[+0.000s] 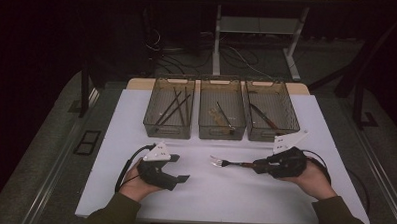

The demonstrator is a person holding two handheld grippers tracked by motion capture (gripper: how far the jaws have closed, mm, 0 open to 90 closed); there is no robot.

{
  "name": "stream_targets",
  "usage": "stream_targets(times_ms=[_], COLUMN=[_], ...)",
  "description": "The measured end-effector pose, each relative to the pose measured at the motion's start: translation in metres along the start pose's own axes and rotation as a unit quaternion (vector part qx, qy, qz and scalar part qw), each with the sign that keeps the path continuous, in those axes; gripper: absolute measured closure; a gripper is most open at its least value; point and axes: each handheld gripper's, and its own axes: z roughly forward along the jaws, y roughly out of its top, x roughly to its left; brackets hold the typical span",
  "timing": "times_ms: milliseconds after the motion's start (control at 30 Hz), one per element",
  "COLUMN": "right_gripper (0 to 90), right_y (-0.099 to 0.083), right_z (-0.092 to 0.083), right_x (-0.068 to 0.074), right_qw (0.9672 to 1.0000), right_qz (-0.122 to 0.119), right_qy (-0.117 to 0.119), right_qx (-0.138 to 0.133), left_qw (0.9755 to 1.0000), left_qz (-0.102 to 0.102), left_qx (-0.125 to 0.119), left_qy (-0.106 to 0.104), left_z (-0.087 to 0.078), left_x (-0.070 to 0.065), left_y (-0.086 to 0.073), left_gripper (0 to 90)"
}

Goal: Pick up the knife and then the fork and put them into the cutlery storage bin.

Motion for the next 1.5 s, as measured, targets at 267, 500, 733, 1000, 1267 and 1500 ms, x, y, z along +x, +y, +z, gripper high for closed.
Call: stream_targets(times_ms=[267,500,733,1000,1267,1500], right_gripper=[75.4,75.4,75.5,75.4,75.4,75.4], right_y=[0.002,0.004,0.009,0.016,0.015,0.012], right_z=[-0.024,-0.046,-0.067,-0.084,-0.075,-0.042], right_x=[-0.017,-0.032,-0.049,-0.079,-0.116,-0.141], right_qw=[0.9988,0.9956,0.9882,0.9723,0.9491,0.9372], right_qz=[0.024,0.042,0.066,0.109,0.185,0.229], right_qy=[-0.033,-0.061,-0.115,-0.18,-0.238,-0.257], right_qx=[-0.026,-0.056,-0.077,-0.101,-0.091,-0.057], left_qw=[0.9986,0.9979,0.9982,0.9983,0.9984,0.9985], left_qz=[-0.042,-0.046,-0.043,-0.042,-0.04,-0.036], left_qx=[0.0,-0.002,-0.001,-0.002,-0.006,-0.004], left_qy=[0.032,0.044,0.041,0.04,0.04,0.04], left_z=[0.0,0.0,0.0,0.0,-0.001,0.0], left_x=[0.004,0.004,0.007,0.007,0.007,0.006], left_y=[-0.016,-0.017,-0.021,-0.021,-0.021,-0.02], left_gripper=[2.6,0.0,0.0,0.0,0.0,0.0])
